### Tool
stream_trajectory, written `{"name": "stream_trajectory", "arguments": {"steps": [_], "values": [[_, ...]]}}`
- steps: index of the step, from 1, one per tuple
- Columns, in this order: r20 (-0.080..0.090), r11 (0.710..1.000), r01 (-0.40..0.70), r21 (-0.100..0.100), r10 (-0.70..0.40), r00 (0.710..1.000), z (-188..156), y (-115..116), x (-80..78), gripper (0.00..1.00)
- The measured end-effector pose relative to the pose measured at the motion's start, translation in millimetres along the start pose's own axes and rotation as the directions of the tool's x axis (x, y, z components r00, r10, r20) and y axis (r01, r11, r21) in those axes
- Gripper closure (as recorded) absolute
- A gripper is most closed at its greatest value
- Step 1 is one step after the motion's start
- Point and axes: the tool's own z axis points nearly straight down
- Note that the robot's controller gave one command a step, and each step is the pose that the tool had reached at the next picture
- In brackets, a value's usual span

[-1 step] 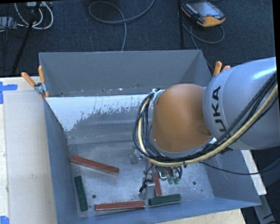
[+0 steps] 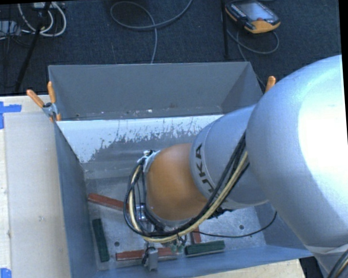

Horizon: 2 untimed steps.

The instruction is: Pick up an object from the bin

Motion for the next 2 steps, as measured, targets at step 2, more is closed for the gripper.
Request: {"name": "stream_trajectory", "arguments": {"steps": [2], "values": [[-0.001,0.993,0.122,0.002,-0.122,0.993,-48.1,-33.5,-12.9,0.0]]}}
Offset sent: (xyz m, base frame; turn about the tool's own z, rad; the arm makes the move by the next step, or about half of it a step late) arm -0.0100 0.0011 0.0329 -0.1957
